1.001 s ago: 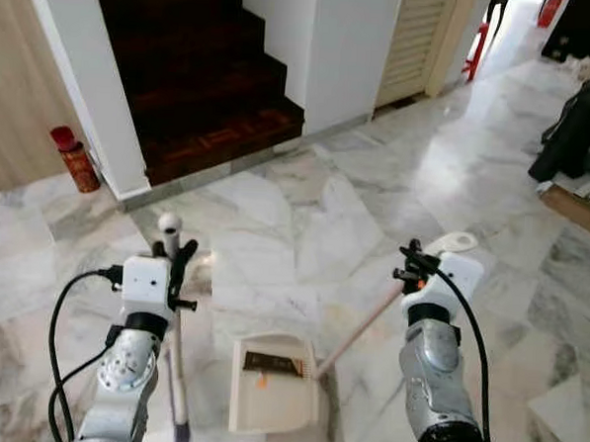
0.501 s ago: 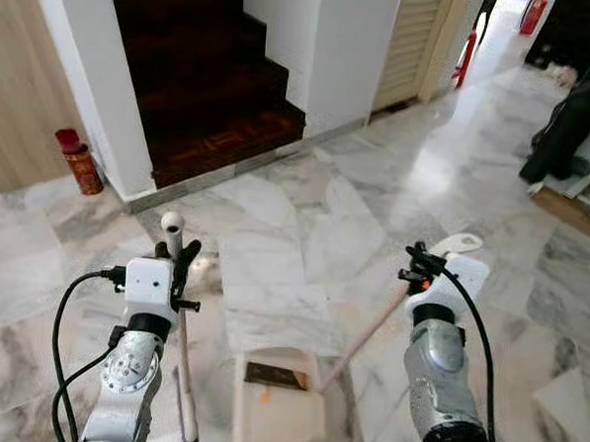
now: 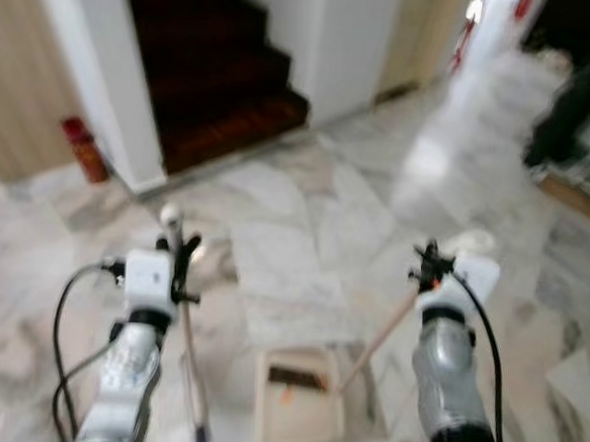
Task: Sweep floor
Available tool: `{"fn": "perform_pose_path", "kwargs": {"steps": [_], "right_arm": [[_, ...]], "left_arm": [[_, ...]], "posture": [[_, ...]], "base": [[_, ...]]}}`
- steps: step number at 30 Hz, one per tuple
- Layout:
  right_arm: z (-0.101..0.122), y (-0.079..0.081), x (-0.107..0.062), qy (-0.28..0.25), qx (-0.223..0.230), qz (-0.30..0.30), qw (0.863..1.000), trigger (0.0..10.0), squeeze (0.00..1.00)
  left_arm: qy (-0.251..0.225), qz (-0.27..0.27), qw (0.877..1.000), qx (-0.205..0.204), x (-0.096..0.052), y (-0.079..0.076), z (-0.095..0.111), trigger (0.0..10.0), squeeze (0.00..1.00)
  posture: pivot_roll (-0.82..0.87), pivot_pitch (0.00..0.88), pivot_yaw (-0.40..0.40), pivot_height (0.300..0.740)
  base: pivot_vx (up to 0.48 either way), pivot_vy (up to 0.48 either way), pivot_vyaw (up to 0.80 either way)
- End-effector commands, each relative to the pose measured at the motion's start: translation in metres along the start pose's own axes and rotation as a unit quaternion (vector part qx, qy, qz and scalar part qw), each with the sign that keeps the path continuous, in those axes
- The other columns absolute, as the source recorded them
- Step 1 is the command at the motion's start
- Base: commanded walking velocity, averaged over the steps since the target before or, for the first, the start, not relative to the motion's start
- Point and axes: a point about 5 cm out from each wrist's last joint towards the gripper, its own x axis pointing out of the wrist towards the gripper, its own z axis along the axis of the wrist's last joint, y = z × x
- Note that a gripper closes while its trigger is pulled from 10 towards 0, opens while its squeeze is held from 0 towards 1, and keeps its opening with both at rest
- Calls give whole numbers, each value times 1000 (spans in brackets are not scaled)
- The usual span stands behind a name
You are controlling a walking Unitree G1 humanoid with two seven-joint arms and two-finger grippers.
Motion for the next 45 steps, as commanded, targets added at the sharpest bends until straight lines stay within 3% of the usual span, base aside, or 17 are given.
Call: {"fn": "perform_pose_path", "kwargs": {"steps": [1,31,45], "right_arm": [[12,-1,4,-29,21,-10,999,10000,0],[12,3,4,-34,20,2,999,10000,0],[12,2,5,-31,25,-1,999,10000,0]], "left_arm": [[-23,-9,1000,-4,4,-6,10,10000,0],[-22,-13,1000,-7,4,-8,9,10000,0],[-22,-15,1000,-6,6,-8,10,10000,0]], "posture": [[131,34,-31,740],[132,6,-33,740],[135,19,-29,740]], "base": [[0,285,0],[0,286,0],[0,286,299]]}}
